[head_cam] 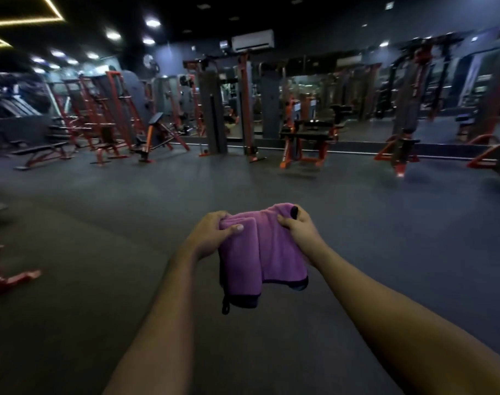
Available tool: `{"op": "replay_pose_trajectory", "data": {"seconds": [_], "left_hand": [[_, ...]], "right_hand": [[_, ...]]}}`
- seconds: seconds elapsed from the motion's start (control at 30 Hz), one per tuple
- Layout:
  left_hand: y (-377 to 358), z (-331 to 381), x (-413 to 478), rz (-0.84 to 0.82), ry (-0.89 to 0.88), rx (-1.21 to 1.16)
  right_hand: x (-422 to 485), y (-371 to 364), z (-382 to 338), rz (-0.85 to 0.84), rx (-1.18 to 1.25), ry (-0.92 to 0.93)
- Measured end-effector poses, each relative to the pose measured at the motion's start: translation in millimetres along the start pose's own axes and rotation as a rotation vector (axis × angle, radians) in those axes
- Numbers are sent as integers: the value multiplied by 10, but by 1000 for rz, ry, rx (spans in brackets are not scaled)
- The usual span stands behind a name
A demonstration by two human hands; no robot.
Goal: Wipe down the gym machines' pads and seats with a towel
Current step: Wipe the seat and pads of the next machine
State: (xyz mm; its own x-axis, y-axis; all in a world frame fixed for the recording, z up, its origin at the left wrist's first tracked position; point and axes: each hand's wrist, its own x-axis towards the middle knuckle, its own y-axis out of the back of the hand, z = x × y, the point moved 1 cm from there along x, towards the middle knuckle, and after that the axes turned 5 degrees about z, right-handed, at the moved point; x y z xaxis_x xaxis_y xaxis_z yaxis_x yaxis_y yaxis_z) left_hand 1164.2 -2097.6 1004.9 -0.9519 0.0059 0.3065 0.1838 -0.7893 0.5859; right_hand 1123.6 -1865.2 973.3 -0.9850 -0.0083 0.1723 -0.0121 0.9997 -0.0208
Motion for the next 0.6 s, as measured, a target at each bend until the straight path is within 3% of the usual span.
{"op": "replay_pose_trajectory", "data": {"seconds": [0.13, 0.3, 0.47, 0.6], "left_hand": [[178, -276, 649, -34, -9, 5], [561, -653, 1541, -24, 32, -90], [1016, -928, 2563, -35, 54, -189], [1332, -1289, 3117, 40, 102, -135]], "right_hand": [[864, -315, 259, -64, 19, -33], [2033, -915, 412, -395, 73, -109], [3063, -1974, 395, -491, -140, -59], [3698, -2637, 567, -554, -91, -138]]}}
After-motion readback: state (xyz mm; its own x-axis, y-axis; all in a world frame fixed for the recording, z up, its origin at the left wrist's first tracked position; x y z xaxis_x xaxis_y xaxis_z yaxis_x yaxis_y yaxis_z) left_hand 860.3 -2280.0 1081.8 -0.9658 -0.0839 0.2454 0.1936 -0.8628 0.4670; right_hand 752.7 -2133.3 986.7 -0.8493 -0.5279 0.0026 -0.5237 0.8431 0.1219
